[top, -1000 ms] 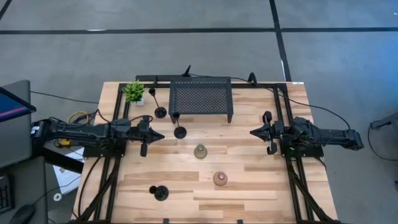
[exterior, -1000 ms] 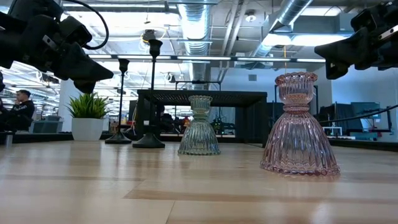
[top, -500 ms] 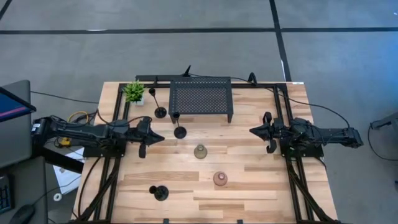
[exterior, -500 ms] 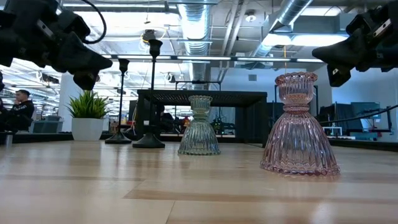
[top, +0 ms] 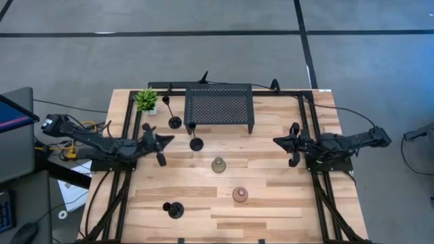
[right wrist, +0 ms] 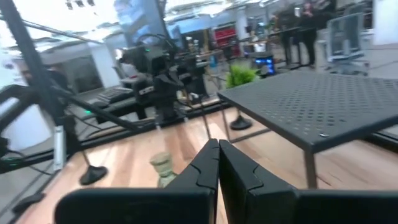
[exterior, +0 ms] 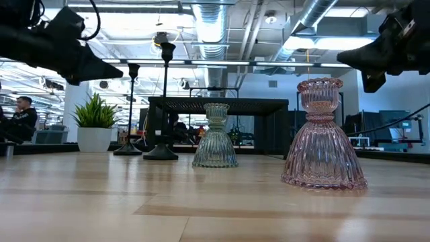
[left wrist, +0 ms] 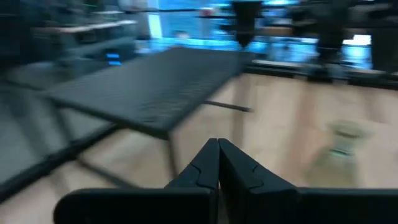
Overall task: Pick & Place candle stick holders
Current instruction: Put the top black candle holder on the shelf
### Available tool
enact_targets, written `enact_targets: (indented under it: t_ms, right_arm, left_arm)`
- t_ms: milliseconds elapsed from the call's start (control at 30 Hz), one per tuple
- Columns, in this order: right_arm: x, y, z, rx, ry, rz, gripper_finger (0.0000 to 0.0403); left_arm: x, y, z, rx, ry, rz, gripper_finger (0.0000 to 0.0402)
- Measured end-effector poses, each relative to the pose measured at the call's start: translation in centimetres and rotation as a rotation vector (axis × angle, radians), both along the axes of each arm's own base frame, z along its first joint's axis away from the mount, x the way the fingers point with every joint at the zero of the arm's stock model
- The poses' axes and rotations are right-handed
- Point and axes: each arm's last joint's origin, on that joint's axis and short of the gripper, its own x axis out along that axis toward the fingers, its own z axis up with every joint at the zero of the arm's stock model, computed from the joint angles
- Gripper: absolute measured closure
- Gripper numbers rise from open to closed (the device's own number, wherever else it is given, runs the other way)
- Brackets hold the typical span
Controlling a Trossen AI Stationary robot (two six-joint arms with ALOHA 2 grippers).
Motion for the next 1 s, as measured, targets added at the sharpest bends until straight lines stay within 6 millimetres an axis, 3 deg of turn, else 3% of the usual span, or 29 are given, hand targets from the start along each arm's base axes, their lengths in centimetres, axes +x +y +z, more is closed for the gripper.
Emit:
enact_targets:
  t_ms: [167, 433, 767, 1000]
  right_arm:
    - [0.2, 0.3, -0.4, 0.005, 0.045, -0.018, 0.0403]
    - [0.5, 0.5, -0.7, -0.006, 0.084, -0.009, 0.0403]
    - [0.5, 0.5, -0.7, -0.006, 0.084, -0.010, 0.0403]
    - [0.5, 0.5, -0.7, -0.006, 0.084, -0.010, 0.0403]
  left_arm:
    - [-0.4, 0.5, 0.0, 0.002, -0.001, 0.218, 0.0397]
    - [-0.5, 0.8, 0.0, 0.001, -0.002, 0.303, 0.0372]
    - [-0.5, 2.2, 0.0, 0.023, 0.017, 0.419, 0.0269]
    - [0.1, 3.3, -0.3, 0.028, 0.051, 0.378, 0.0197]
